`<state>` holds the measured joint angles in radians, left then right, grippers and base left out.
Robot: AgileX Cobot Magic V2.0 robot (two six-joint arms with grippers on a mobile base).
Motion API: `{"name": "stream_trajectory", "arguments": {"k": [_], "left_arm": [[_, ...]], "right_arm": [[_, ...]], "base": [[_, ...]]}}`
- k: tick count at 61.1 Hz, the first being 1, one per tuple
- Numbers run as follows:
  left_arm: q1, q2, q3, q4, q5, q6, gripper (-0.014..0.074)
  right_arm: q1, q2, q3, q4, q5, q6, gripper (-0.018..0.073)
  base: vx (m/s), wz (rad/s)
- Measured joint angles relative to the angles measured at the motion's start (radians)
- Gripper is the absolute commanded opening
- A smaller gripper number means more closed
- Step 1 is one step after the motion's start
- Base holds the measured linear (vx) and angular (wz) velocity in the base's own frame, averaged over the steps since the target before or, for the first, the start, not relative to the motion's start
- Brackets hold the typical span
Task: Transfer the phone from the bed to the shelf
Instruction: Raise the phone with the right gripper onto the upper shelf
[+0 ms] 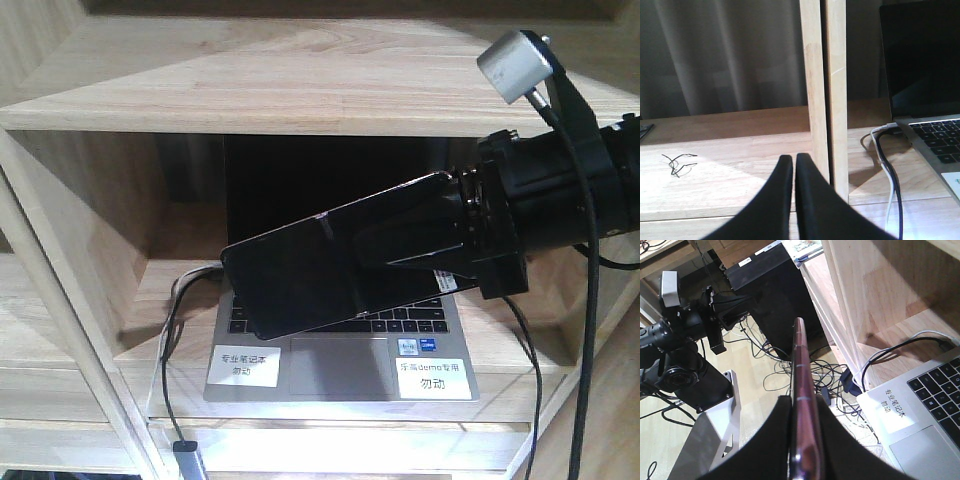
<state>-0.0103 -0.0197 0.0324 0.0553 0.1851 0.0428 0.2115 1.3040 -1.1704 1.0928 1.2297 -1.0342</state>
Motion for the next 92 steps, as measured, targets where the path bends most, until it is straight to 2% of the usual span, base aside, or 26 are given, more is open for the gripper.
{"name": "stream_trajectory", "arguments": {"k": [11,21,33,45,63,75,83,92], "left_arm": [[0.000,0.000,0.000,0.000,0.000,0.000,0.0001],[0.000,0.000,0.000,0.000,0.000,0.000,0.0001],[0.000,0.000,0.000,0.000,0.000,0.000,0.0001],[0.000,0.000,0.000,0.000,0.000,0.000,0.0001],[0.000,0.000,0.000,0.000,0.000,0.000,0.0001],[0.000,0.000,0.000,0.000,0.000,0.000,0.0001],[0.000,0.000,0.000,0.000,0.000,0.000,0.0001],[0.000,0.000,0.000,0.000,0.000,0.000,0.0001]], "right_arm": [[0.000,0.000,0.000,0.009,0.000,0.000,-0.0001],[0.000,0.000,-0.024,0.067,0.000,0.000,-0.0001],[0.000,0.000,-0.190,0.064,0.003,0.062,-0.0001],[0.000,0.027,-0.417,0.002,-0.029,0.134,-0.0001],[0.004,0.259,-0.771,0.016,-0.039,0.179,-0.0001],[0.073,0.466,-0.964,0.016,-0.143,0.206,-0.0001],[0.114,0.581,-1.029,0.016,-0.213,0.214,-0.0001],[0.121,0.663,-1.043,0.016,-0.286,0.217,-0.0001]], "base": [[0.00,0.00],[0.00,0.00],[0.00,0.00],[0.00,0.00],[0.00,0.00],[0.00,0.00],[0.00,0.00],[0.00,0.00]]}}
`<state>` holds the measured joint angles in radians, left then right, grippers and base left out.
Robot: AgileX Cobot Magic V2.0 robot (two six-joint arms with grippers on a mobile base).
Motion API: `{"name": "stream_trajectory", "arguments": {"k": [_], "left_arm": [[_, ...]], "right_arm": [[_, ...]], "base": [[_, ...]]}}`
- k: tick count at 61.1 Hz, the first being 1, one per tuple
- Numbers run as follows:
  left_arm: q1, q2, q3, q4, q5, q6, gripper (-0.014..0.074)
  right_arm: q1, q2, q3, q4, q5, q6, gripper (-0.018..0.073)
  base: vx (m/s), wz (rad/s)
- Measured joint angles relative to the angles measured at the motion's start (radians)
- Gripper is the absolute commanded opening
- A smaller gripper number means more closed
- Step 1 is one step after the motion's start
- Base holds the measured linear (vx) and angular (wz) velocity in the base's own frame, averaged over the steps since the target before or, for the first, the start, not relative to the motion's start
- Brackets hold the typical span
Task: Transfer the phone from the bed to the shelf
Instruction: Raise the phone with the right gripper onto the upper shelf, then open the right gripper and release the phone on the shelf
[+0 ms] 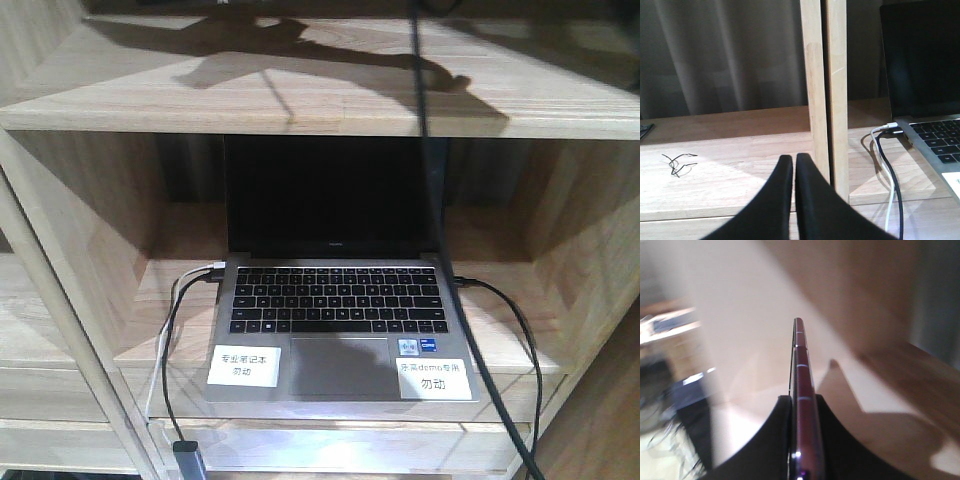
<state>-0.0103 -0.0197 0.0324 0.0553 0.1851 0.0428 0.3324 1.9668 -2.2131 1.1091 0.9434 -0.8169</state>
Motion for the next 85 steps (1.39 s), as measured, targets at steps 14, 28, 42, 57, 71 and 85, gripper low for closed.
{"name": "stream_trajectory", "arguments": {"k": [14,28,42,57,71,85], "left_arm": [[0.000,0.000,0.000,0.000,0.000,0.000,0.0001],[0.000,0.000,0.000,0.000,0.000,0.000,0.0001],[0.000,0.000,0.000,0.000,0.000,0.000,0.0001],[0.000,0.000,0.000,0.000,0.000,0.000,0.0001],[0.000,0.000,0.000,0.000,0.000,0.000,0.0001],[0.000,0.000,0.000,0.000,0.000,0.000,0.0001]], "right_arm": [[0.000,0.081,0.000,0.000,-0.069,0.001,-0.0001],[0.000,0.112,0.000,0.012,-0.109,-0.023,0.0001],[0.000,0.128,-0.001,0.020,-0.132,-0.023,0.0064],[0.000,0.130,0.000,0.010,-0.140,-0.028,0.0328],[0.000,0.131,0.000,-0.033,-0.194,-0.033,0.0613],[0.000,0.128,0.000,-0.124,-0.207,-0.032,0.0652]], "base": [[0.00,0.00],[0.00,0.00],[0.00,0.00],[0.00,0.00],[0.00,0.00],[0.00,0.00]]}}
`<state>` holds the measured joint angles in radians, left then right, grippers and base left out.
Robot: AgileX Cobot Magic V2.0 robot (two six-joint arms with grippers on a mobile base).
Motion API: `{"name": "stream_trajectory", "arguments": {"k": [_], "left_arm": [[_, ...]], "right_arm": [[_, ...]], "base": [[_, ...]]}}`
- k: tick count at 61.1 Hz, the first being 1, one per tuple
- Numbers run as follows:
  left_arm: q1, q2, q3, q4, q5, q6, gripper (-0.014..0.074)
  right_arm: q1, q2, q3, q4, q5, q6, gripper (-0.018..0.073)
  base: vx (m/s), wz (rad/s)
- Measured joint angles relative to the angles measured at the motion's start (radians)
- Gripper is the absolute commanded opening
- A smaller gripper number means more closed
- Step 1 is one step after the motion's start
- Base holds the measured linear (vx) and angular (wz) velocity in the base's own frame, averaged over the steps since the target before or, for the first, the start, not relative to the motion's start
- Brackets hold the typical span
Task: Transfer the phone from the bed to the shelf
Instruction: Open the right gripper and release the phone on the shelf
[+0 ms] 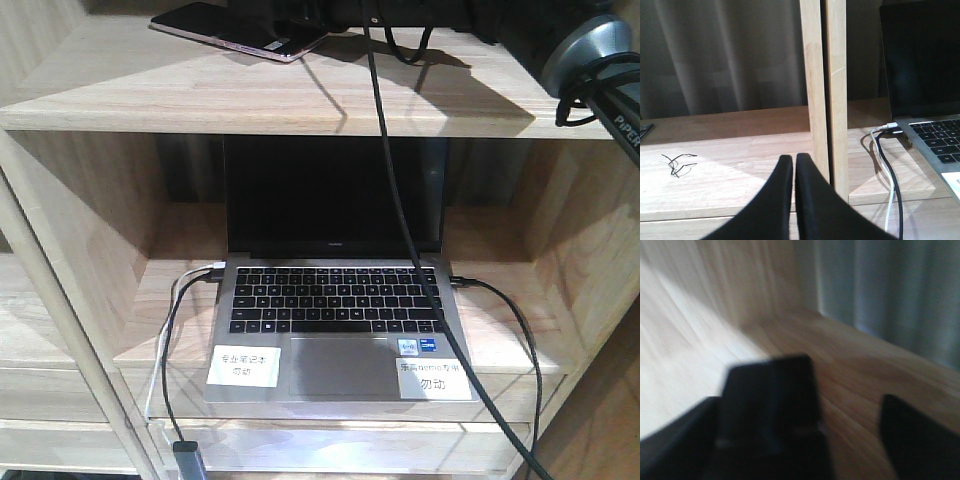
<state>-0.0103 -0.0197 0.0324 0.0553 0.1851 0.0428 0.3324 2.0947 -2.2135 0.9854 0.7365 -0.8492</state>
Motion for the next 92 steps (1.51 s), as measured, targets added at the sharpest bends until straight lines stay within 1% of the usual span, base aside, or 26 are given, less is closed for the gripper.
{"name": "stream_trajectory", "arguments": {"k": [13,20,25,27,32,38,40,57,64,71,83,92], "left_arm": [[0.000,0.000,0.000,0.000,0.000,0.000,0.0001],[0.000,0.000,0.000,0.000,0.000,0.000,0.0001],[0.000,0.000,0.000,0.000,0.000,0.000,0.0001],[0.000,0.000,0.000,0.000,0.000,0.000,0.0001],[0.000,0.000,0.000,0.000,0.000,0.000,0.0001],[0.000,0.000,0.000,0.000,0.000,0.000,0.0001],[0.000,0.000,0.000,0.000,0.000,0.000,0.0001],[0.000,0.000,0.000,0.000,0.000,0.000,0.0001],[0.000,0.000,0.000,0.000,0.000,0.000,0.0001],[0.000,0.000,0.000,0.000,0.000,0.000,0.0001],[0.000,0.000,0.000,0.000,0.000,0.000,0.0001],[0.000,0.000,0.000,0.000,0.000,0.000,0.0001]], "right_arm": [[0.000,-0.036,0.000,-0.032,0.000,0.018,0.0595],[0.000,-0.066,0.000,-0.041,0.010,0.039,0.0527],[0.000,-0.085,0.000,-0.053,0.029,0.049,0.0442],[0.000,-0.095,0.000,-0.062,0.038,0.056,0.0390],[0.000,-0.119,0.000,-0.103,0.051,0.101,0.0251],[0.000,-0.156,0.000,-0.165,0.057,0.175,0.0038],[0.000,-0.167,0.000,-0.185,0.058,0.196,-0.0014],[0.000,-0.268,0.004,-0.358,0.075,0.333,-0.0003],[0.000,-0.341,0.093,-0.413,0.052,0.368,-0.0003],[0.000,-0.449,0.302,-0.429,-0.052,0.361,-0.0003],[0.000,-0.701,0.720,-0.409,-0.312,0.288,-0.0003],[0.000,-0.889,0.947,-0.398,-0.434,0.266,-0.0003]], "base": [[0.00,0.00],[0.00,0.00],[0.00,0.00],[0.00,0.00],[0.00,0.00],[0.00,0.00],[0.00,0.00],[0.00,0.00],[0.00,0.00],[0.00,0.00],[0.00,0.00],[0.00,0.00]]}}
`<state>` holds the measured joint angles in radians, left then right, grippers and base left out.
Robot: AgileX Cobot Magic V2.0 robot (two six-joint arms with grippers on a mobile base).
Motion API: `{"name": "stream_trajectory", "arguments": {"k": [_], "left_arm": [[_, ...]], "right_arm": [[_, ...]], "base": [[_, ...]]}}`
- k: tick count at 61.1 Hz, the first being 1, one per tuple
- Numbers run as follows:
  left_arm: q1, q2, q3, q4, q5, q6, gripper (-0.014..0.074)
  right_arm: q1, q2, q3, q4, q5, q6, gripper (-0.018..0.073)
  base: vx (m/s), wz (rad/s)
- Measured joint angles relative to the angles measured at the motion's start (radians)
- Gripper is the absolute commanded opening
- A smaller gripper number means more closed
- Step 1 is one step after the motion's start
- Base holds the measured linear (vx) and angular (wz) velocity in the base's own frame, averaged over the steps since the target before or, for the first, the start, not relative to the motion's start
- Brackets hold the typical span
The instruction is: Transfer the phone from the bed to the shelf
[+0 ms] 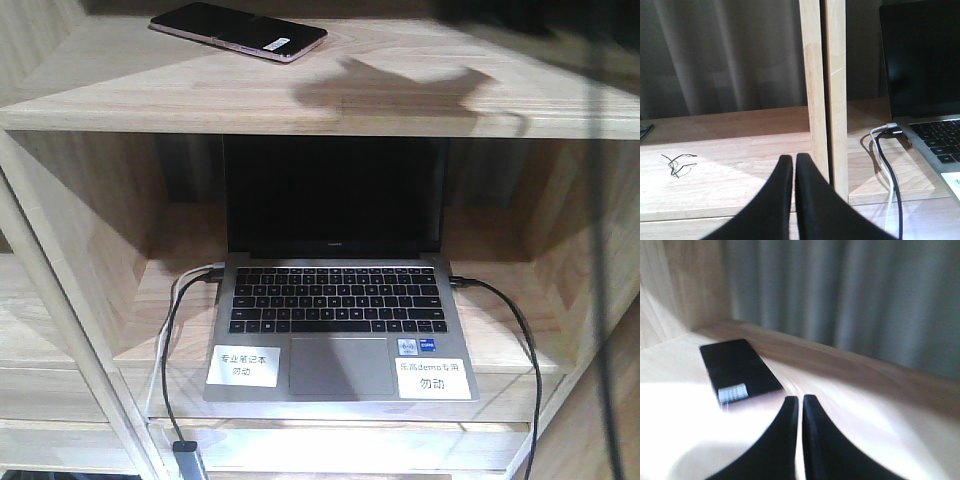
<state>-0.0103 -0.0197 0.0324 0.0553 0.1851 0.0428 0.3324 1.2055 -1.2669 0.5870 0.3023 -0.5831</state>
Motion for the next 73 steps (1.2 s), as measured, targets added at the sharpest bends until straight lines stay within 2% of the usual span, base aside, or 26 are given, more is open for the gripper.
{"name": "stream_trajectory", "arguments": {"k": [29,42,57,73], "left_arm": [[0.000,0.000,0.000,0.000,0.000,0.000,0.0001],[0.000,0.000,0.000,0.000,0.000,0.000,0.0001],[0.000,0.000,0.000,0.000,0.000,0.000,0.0001],[0.000,0.000,0.000,0.000,0.000,0.000,0.0001]], "right_arm": [[0.000,-0.527,0.620,0.011,-0.146,-0.007,-0.0003],[0.000,-0.758,0.844,0.012,-0.182,-0.007,-0.0003],[0.000,-0.952,0.997,0.014,-0.183,-0.007,-0.0003],[0.000,-0.989,1.019,0.015,-0.184,-0.007,-0.0003]], "base": [[0.00,0.00],[0.00,0.00],[0.00,0.00],[0.00,0.00]]}}
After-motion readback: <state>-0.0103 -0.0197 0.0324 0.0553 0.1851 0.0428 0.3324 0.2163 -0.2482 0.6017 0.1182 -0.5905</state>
